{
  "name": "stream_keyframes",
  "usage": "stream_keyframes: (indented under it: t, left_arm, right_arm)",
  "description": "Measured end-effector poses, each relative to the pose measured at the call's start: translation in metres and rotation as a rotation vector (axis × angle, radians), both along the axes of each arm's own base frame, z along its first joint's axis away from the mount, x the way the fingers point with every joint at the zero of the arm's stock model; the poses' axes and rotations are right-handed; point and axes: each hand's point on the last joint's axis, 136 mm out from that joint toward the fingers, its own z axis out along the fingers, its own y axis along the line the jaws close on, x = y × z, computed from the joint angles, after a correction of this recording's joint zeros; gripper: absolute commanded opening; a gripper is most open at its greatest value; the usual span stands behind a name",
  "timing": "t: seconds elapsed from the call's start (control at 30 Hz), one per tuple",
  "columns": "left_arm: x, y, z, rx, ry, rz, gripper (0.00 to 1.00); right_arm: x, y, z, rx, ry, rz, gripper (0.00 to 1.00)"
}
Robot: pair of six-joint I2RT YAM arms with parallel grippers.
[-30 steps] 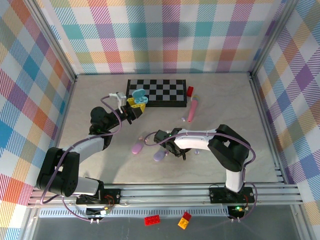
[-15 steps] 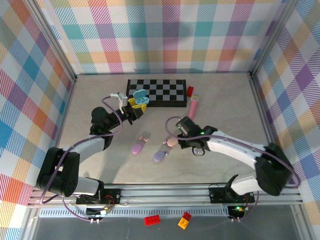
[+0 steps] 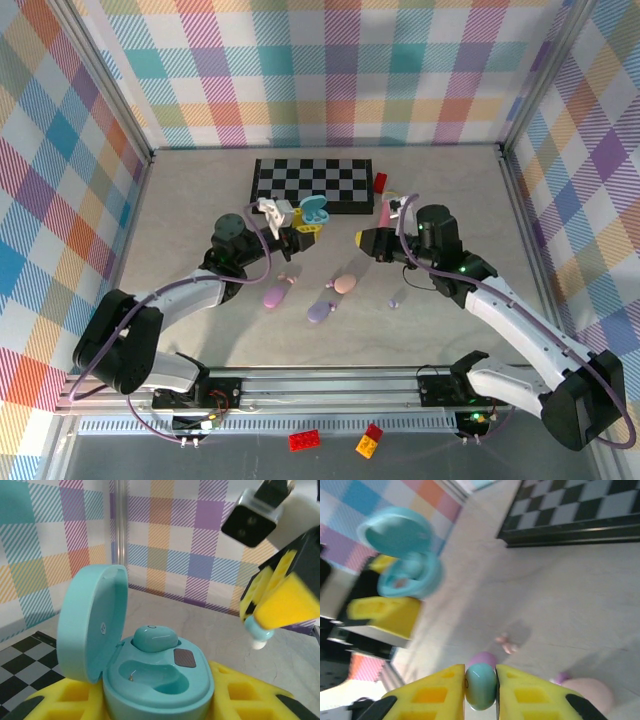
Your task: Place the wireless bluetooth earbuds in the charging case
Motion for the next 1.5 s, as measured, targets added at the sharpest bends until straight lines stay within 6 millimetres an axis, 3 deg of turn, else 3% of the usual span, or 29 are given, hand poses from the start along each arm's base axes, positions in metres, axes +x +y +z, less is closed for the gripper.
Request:
stream_keyframes:
  t: [0.27,0.9,1.5]
  left_arm:
    - [-0.007,-0.028,-0.013,0.063,-0.032,-0.032,0.32]
    - [-0.029,-0.063,-0.022,0.211,-0.125,-0.104,0.32]
    - [-0.027,-0.067,-0.027,0.242,-0.13,-0.096,0.32]
  right_arm:
    - [-0.007,0.014,0.027,0.132,-0.012,0.088,0.2]
    - [0.002,0.023,0.022,0.129,0.016,0.104,0.19]
    - [0.01,0.022,0.007,0.103,0.043,0.071,0.18]
